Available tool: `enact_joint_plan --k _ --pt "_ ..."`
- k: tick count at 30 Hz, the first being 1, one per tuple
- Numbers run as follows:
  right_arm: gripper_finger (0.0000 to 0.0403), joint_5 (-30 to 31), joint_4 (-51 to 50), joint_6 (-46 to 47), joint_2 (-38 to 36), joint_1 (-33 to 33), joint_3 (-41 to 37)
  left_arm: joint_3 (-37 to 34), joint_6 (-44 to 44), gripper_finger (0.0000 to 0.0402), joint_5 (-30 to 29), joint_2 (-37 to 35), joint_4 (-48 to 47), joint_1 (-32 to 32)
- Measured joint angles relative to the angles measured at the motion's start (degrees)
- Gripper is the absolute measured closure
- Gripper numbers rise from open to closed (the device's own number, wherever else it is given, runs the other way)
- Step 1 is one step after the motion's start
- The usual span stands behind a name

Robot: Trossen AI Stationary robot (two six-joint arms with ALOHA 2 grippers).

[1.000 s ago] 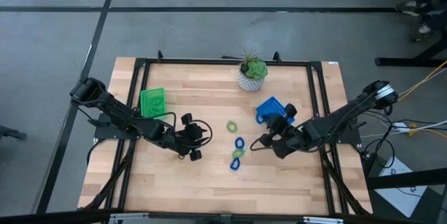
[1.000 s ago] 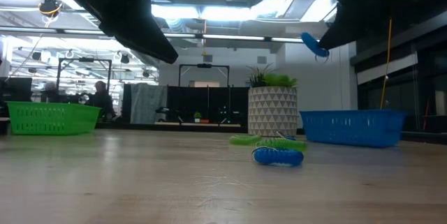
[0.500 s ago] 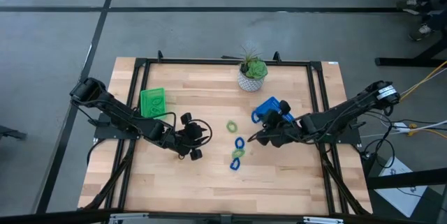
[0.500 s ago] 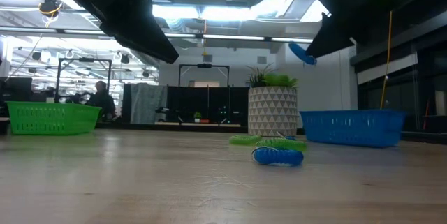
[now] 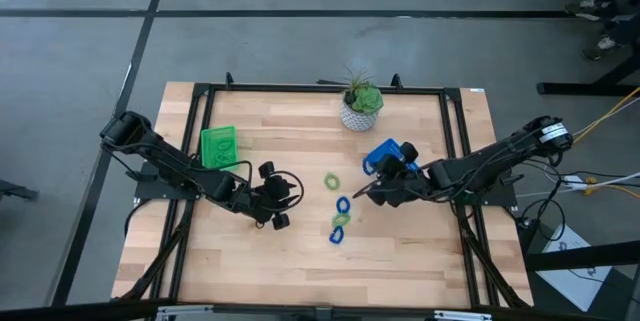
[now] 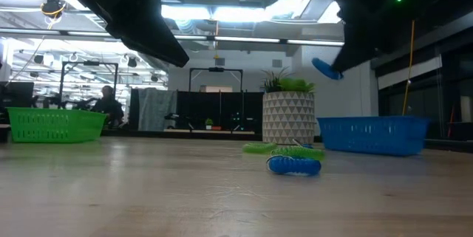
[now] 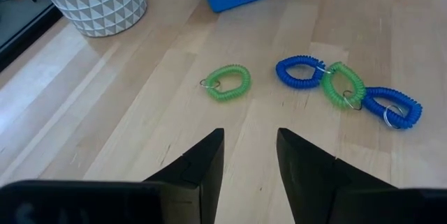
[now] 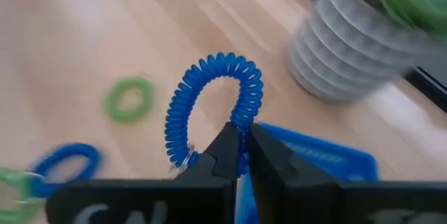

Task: Sort spring keychains
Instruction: Put the blue spring keychain in the blue bin

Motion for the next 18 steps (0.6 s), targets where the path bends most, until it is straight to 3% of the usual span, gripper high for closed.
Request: enact_joint_plan --k 10,15,18 --pt "0.0377 0.8 -19.7 18.2 0.3 -2.6 0.0 0.0 0.0 0.0274 -0.1 0.0 0.0 0.0" --pt "0.0377 -4.2 -22.8 21.4 0.3 -3.1 0.0 0.0 0.0 0.0274 -0.1 0.0 0.0 0.0" --pt "0.0377 -4.0 -24.5 21.4 0.3 -3.6 0.0 0.0 0.0 0.0274 -0.1 0.0 0.0 0.0"
